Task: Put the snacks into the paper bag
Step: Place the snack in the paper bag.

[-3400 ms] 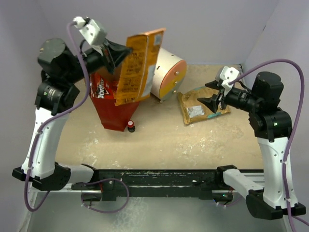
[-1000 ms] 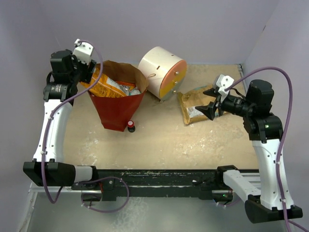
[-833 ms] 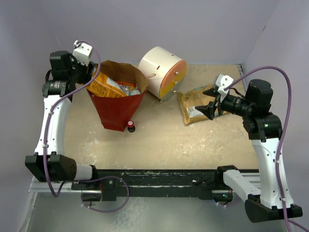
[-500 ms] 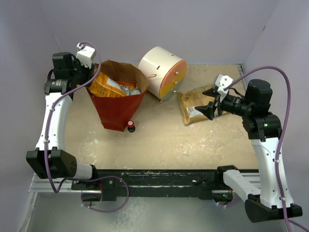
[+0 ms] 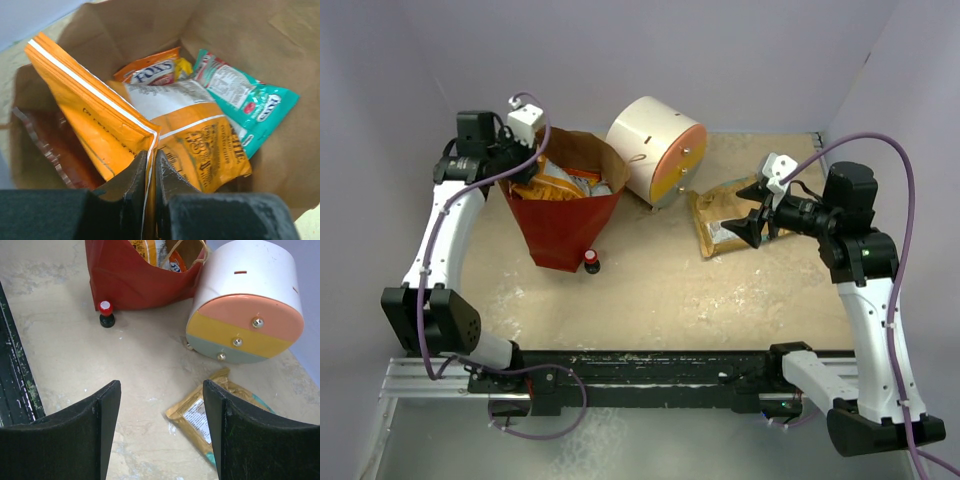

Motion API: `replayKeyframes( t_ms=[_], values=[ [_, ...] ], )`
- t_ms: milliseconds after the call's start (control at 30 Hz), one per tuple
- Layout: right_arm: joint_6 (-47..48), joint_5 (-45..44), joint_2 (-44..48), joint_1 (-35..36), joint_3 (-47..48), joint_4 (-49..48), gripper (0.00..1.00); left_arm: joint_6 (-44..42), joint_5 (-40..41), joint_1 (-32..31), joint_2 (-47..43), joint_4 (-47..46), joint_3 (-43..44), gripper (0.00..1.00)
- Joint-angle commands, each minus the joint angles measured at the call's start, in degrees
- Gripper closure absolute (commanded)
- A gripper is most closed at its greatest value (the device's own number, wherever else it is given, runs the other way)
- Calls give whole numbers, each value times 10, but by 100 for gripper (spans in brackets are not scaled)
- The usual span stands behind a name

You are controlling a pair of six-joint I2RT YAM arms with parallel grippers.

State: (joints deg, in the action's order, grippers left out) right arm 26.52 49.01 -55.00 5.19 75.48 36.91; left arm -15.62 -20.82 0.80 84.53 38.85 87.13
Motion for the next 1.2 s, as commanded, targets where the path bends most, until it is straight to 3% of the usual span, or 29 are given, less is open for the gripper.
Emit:
replayKeyframes(
  t_ms=[0,300,500,667,900,1167],
  values=[
    [3,13,4,-2,1,-17,31,-4,-7,-47,16,7,19,85],
    [3,9,6,-2,-9,-22,31,-6,-4,-63,91,48,48,74],
    [18,-26,-18,-1,-29,-30,31,-10,-18,-65,103,68,48,56],
    [49,-95,-55,-1,-60,-49,32,-21,-21,-65,83,85,62,43],
    [-26,-277,-113,-2,-125,-186,30,-33,-6,-65,49,82,97,30],
    [-56,-414,-223,-20,-117,-240,28,-28,4,-65,-8,34,93,14]
  ],
)
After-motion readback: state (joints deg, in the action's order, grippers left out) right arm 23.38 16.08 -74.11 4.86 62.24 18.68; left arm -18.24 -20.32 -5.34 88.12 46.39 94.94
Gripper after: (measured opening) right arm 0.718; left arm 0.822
